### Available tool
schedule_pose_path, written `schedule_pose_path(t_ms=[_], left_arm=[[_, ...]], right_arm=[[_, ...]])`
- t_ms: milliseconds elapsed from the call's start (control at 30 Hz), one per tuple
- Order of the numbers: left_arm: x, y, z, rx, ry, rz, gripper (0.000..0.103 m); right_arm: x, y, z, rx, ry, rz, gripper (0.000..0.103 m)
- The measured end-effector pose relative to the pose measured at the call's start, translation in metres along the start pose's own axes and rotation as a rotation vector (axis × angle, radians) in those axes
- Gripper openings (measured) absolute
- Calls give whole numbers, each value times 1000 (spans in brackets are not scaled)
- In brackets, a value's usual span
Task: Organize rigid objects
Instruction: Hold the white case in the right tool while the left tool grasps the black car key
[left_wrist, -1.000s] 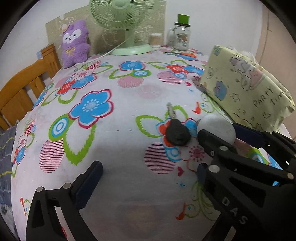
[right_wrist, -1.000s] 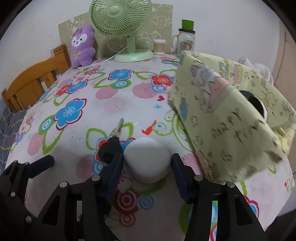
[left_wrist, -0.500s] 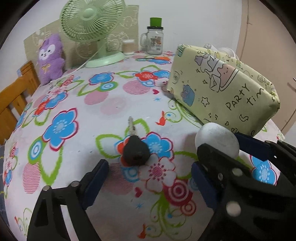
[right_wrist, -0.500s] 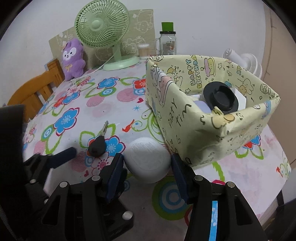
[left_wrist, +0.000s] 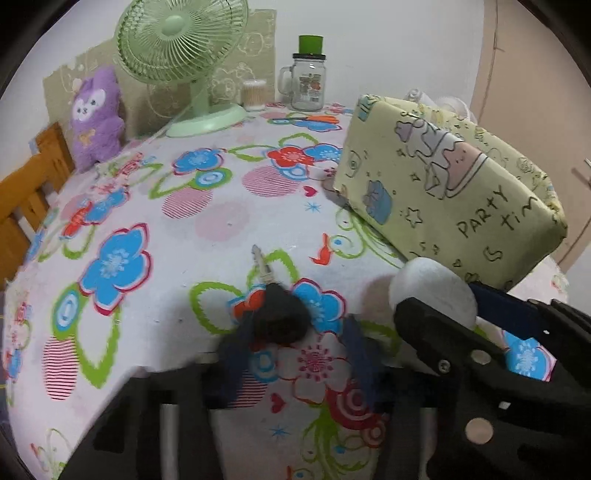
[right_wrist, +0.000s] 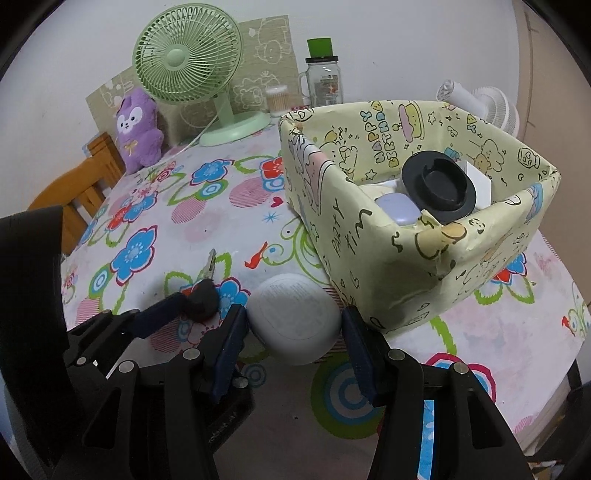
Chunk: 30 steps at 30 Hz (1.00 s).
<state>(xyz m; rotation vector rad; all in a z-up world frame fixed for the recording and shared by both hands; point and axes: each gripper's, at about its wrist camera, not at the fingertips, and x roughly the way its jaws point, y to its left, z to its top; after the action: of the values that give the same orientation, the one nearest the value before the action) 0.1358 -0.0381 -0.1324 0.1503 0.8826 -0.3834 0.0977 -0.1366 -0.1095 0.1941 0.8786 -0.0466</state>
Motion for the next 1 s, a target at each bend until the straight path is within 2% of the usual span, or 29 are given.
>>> schedule_pose_path(t_ms=[67, 167, 267, 400, 433, 467, 533, 600, 667, 833, 1000], left_arm=[[0, 0, 0, 1, 1, -8, 26], [-2, -1, 0, 3, 5, -18, 16], [-4, -2, -2, 4, 6, -17, 11], [-5, -3, -3, 12, 4, -10, 11], [-5, -2, -3, 12, 4, -9, 14], [-5, -2, -3, 9, 5, -7, 23], [-4, -2, -1, 2, 7, -1, 34], [-3, -1, 0, -1, 10, -10, 38], [-1, -1, 1, -4, 15, -11, 46], [-2, -4, 4, -3, 16, 18, 57], [4, -10, 12, -13, 20, 46, 61]], right_arm=[[0, 0, 0, 1, -1, 0, 57], [1, 0, 0, -1, -2, 1, 57], [1, 0, 0, -8, 0, -4, 57], [-1, 2, -2, -15, 2, -17, 57], [-1, 2, -2, -13, 1, -20, 57], [-1, 1, -2, -8, 1, -21, 57], [-2, 0, -1, 0, 1, -17, 57], [-4, -2, -1, 10, 0, -13, 57], [-7, -3, -1, 22, 1, -13, 57], [-15, -7, -1, 28, 6, -4, 57], [-14, -18, 5, 50, 16, 18, 57]])
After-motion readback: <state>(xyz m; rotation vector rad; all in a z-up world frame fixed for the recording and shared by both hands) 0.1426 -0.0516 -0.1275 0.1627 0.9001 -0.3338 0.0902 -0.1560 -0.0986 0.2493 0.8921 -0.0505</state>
